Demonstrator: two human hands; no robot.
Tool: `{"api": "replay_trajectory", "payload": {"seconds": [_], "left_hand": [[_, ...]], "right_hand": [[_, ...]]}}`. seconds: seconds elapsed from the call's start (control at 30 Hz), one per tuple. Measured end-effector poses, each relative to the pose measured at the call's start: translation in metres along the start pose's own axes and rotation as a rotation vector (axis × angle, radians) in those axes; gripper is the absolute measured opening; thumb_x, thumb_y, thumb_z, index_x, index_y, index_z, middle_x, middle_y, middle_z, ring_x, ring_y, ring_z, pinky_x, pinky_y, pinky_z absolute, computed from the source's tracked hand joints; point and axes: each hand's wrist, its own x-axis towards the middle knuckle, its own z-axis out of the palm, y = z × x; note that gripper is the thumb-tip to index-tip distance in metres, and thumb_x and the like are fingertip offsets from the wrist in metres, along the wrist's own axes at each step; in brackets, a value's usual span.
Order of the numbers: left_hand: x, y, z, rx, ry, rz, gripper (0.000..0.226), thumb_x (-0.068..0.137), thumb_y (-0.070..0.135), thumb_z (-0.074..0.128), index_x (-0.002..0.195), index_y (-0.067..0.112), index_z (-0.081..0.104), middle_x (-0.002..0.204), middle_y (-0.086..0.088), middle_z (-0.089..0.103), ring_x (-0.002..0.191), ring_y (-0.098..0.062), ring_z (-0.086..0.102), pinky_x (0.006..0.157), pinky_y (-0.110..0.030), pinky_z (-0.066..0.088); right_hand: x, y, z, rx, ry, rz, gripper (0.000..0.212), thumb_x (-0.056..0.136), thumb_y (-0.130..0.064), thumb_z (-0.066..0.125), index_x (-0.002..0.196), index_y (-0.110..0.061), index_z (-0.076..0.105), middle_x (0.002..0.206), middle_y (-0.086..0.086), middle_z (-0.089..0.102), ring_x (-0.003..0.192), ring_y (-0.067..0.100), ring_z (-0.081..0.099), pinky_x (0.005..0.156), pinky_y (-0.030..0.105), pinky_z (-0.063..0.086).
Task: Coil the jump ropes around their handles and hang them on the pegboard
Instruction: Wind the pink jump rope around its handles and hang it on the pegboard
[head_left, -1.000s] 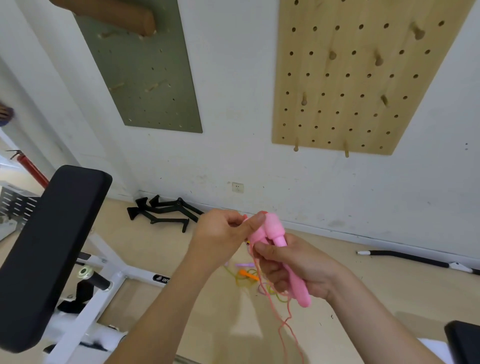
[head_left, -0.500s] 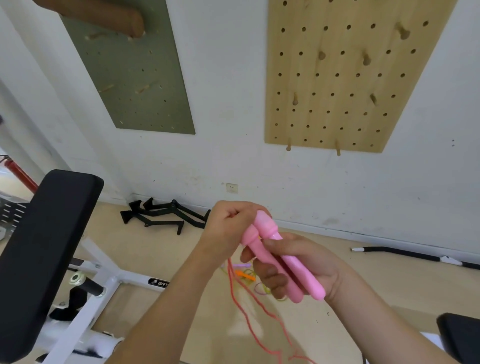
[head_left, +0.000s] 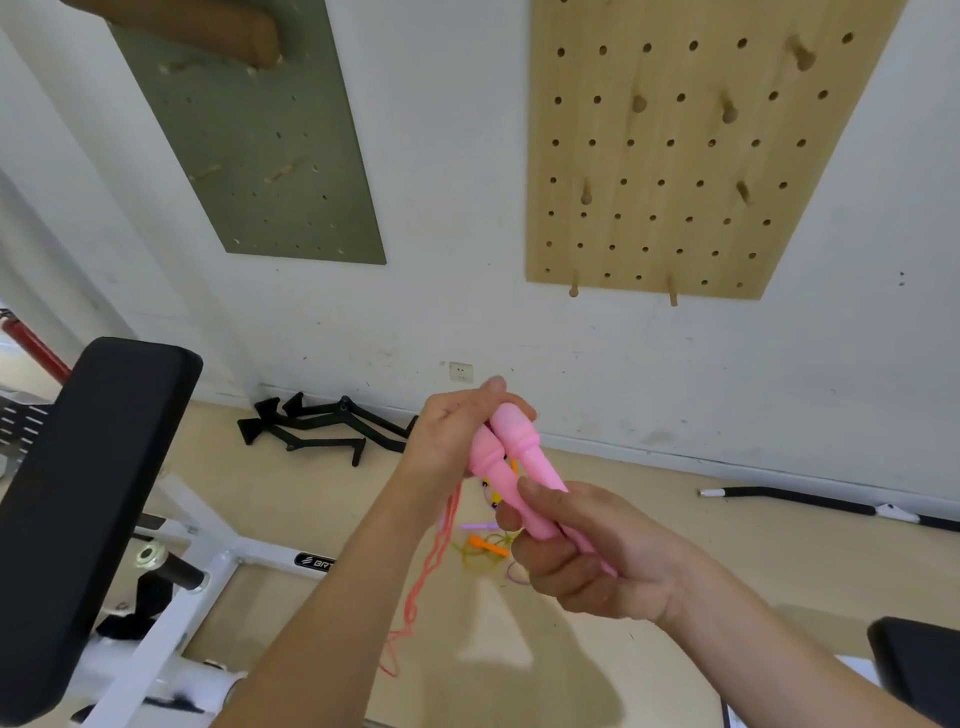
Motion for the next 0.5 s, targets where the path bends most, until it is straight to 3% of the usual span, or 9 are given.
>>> {"api": "replay_trajectory", "payload": {"seconds": [0.1, 0.2, 0.33, 0.4, 0.47, 0.5], "left_hand": [[0.001, -0.010, 0.000, -0.183, -0.004, -0.145, 0.061, 0.080, 0.070, 0.045, 0.083, 0.017, 0.075, 0.060, -0.005, 0.049, 0.051, -0.016, 0.036, 0.049, -0.025, 0.023], [0.001, -0.021, 0.003, -0.312, 0.027, -0.111, 0.059, 0.081, 0.060, 0.040, 0.090, 0.007, 0.065, 0.048, 0.004, 0.032, 0.039, -0.007, 0.022, 0.040, -0.020, 0.014], [-0.011, -0.034, 0.017, -0.189, 0.097, -0.128, 0.033, 0.094, 0.039, 0.045, 0.076, 0.013, 0.055, 0.048, 0.003, 0.036, 0.040, -0.009, 0.023, 0.041, -0.023, 0.014], [-0.011, -0.039, 0.020, 0.054, 0.079, -0.104, 0.035, 0.100, 0.027, 0.042, 0.069, 0.024, 0.058, 0.049, 0.004, 0.041, 0.043, -0.012, 0.029, 0.042, -0.023, 0.022], [-0.008, -0.043, 0.018, 0.638, 0.061, 0.048, 0.029, 0.099, 0.025, 0.044, 0.075, 0.029, 0.059, 0.061, 0.004, 0.053, 0.054, -0.017, 0.046, 0.051, -0.028, 0.035], [-0.008, -0.041, 0.018, 1.006, 0.043, 0.172, 0.015, 0.094, 0.025, 0.052, 0.082, 0.029, 0.060, 0.071, 0.003, 0.057, 0.060, -0.018, 0.054, 0.056, -0.029, 0.038]], "right_hand": [[0.000, 0.000, 0.007, 0.032, 0.092, -0.051, 0.026, 0.076, -0.044, 0.065, 0.072, -0.020, 0.057, 0.052, -0.007, 0.028, 0.035, 0.000, 0.024, 0.027, 0.008, 0.022], [0.002, 0.003, 0.011, 0.105, 0.173, -0.111, 0.025, 0.082, -0.041, 0.063, 0.074, -0.018, 0.056, 0.053, -0.007, 0.027, 0.035, 0.001, 0.023, 0.028, 0.009, 0.019], [0.009, -0.003, 0.011, 0.289, 0.288, -0.247, 0.020, 0.083, -0.035, 0.059, 0.076, -0.017, 0.054, 0.051, -0.006, 0.026, 0.031, 0.001, 0.023, 0.028, 0.007, 0.018], [0.013, -0.005, 0.007, 0.190, 0.456, -0.285, 0.021, 0.090, -0.032, 0.057, 0.077, -0.017, 0.051, 0.051, -0.005, 0.029, 0.032, 0.003, 0.023, 0.030, 0.009, 0.018], [0.017, -0.004, 0.000, -0.155, 0.716, -0.310, 0.024, 0.095, -0.029, 0.054, 0.076, -0.017, 0.049, 0.050, -0.004, 0.035, 0.036, 0.009, 0.027, 0.035, 0.015, 0.023], [0.018, -0.004, -0.002, -0.418, 0.843, -0.317, 0.026, 0.096, -0.029, 0.053, 0.072, -0.019, 0.049, 0.052, -0.003, 0.040, 0.040, 0.013, 0.033, 0.040, 0.020, 0.028]]}}
